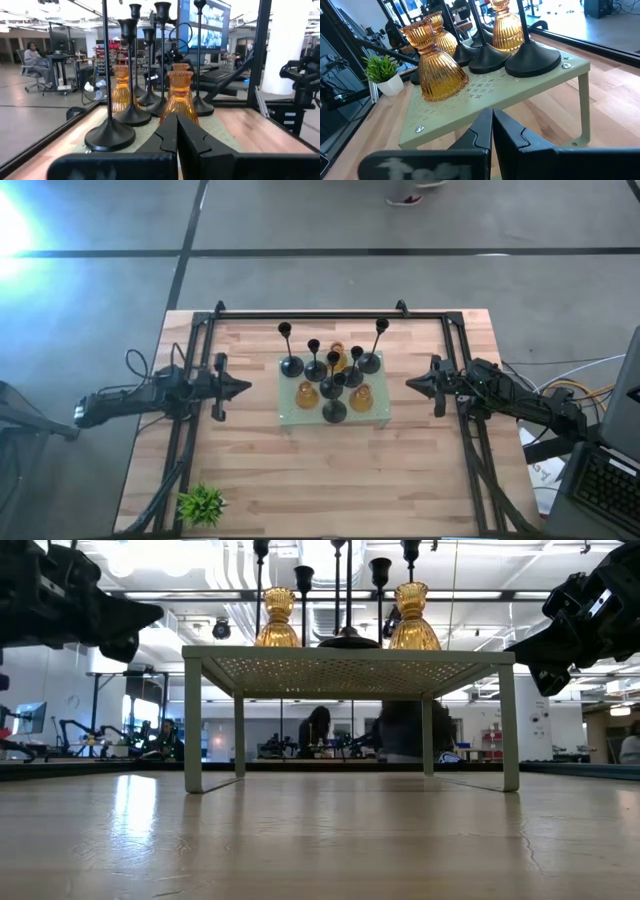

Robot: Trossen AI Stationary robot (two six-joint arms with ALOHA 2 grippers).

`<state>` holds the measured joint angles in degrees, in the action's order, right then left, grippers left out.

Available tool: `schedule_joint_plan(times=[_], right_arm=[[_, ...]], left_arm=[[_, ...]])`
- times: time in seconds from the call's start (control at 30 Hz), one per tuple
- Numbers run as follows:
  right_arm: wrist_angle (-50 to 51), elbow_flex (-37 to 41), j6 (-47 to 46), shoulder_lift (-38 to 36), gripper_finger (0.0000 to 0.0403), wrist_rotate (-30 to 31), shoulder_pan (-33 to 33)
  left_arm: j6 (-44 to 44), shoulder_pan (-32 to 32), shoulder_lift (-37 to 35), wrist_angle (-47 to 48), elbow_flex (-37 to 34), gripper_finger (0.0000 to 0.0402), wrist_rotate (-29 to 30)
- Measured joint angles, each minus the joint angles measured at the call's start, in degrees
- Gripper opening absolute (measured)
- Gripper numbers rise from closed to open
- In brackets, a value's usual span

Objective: Pick & Place candle stick holders
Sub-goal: Return to Home Position

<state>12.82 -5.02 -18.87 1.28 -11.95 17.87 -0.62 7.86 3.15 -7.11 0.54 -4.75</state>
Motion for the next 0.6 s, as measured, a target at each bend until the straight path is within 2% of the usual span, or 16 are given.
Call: schedule_joint_plan(times=[0.17,0.27,0.6], right_arm=[[0.00,-0.01,0.00,0.00,0.0008,0.00,0.00],[0.00,-0.02,0.00,0.00,0.0008,0.00,0.00],[0.00,-0.02,0.00,0.00,0.0008,-0.02,0.01]], left_arm=[[3.69,3.42,0.08,1.00,-0.02,0.0001,-5.03],[7.04,3.49,0.08,3.61,-0.02,0.0006,-4.67],[4.52,3.49,0.21,5.18,-0.07,0.0019,-3.76]])
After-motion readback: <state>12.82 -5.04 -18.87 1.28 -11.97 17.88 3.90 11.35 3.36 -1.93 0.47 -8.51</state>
